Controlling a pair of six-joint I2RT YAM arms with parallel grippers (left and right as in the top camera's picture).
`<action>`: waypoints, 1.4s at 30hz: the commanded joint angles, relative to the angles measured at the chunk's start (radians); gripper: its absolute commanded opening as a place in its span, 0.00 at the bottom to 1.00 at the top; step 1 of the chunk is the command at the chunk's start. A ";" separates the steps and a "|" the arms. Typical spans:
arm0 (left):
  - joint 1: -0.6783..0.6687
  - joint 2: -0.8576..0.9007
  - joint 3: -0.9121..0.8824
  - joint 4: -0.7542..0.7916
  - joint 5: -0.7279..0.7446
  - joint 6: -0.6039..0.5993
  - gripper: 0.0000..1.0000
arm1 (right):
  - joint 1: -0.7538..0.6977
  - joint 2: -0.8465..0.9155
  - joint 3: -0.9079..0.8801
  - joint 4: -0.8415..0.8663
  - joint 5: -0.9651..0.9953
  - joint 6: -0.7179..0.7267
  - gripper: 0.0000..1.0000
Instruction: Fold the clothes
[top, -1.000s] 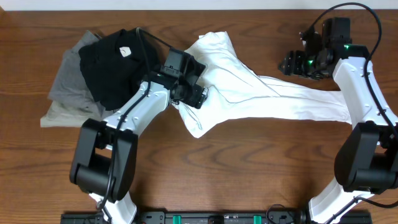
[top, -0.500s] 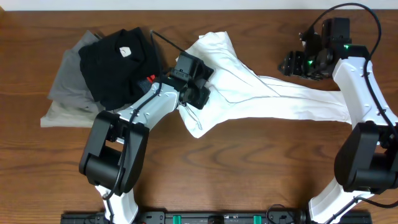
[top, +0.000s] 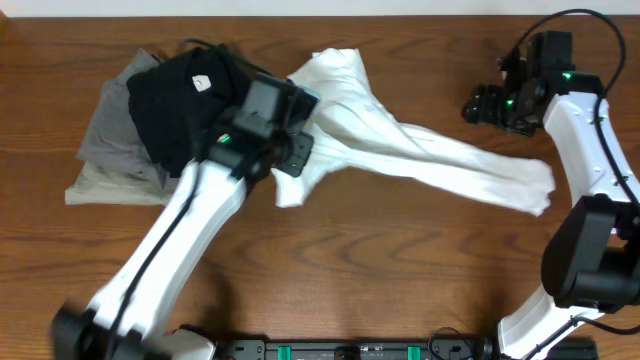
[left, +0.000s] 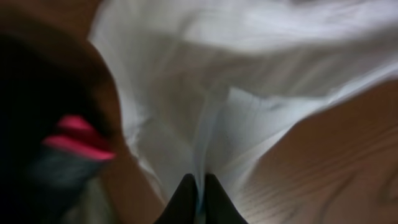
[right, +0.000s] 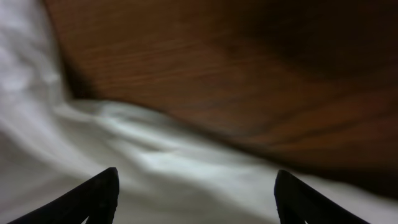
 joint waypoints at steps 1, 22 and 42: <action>0.004 -0.091 0.016 -0.021 -0.084 -0.012 0.06 | -0.052 -0.006 -0.024 0.001 0.034 0.036 0.79; 0.004 -0.124 0.016 -0.033 -0.092 -0.012 0.06 | -0.045 -0.004 -0.439 0.092 -0.332 -0.090 0.31; 0.004 -0.282 0.017 0.035 -0.293 -0.012 0.06 | -0.183 -0.122 -0.241 0.463 -0.216 0.026 0.01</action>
